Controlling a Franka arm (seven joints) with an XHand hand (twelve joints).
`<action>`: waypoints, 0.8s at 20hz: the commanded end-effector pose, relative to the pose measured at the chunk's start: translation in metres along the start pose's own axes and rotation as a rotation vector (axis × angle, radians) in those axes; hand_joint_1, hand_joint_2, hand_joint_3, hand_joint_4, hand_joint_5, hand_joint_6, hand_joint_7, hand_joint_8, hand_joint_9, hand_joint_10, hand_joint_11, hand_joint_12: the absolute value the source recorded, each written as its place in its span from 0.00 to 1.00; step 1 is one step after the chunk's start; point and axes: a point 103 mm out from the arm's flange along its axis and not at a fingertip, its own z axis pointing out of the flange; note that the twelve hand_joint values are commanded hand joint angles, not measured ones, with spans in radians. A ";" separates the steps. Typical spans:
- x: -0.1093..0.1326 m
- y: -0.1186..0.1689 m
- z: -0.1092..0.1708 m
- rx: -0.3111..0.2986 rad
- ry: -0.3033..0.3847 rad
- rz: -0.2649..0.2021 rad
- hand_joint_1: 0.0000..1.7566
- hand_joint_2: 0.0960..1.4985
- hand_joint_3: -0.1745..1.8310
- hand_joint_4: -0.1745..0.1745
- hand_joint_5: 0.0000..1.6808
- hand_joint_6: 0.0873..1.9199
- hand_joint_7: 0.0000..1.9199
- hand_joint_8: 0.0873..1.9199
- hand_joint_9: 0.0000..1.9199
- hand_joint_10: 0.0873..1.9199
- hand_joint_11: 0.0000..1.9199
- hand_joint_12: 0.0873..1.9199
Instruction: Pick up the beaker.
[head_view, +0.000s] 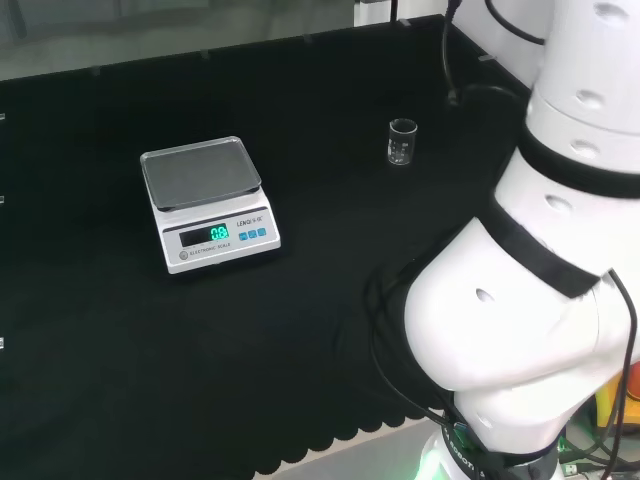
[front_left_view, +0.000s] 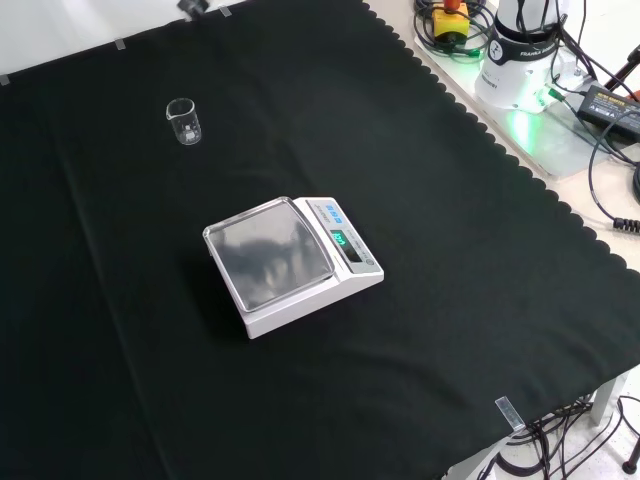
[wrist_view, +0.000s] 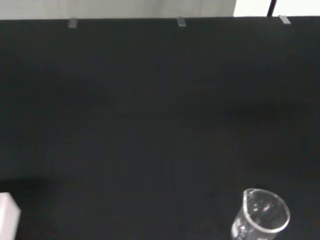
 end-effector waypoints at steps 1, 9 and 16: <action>-0.081 0.069 0.057 0.082 0.026 0.049 0.14 0.50 0.13 0.14 0.23 0.00 0.13 0.35 0.19 0.39 0.26 0.72; -0.121 0.063 0.094 0.131 0.073 0.113 0.14 0.50 0.13 0.14 0.23 0.00 0.12 0.35 0.19 0.39 0.26 0.72; -0.135 0.041 0.126 0.180 0.102 0.160 0.14 0.50 0.13 0.13 0.23 0.00 0.12 0.35 0.18 0.40 0.26 0.72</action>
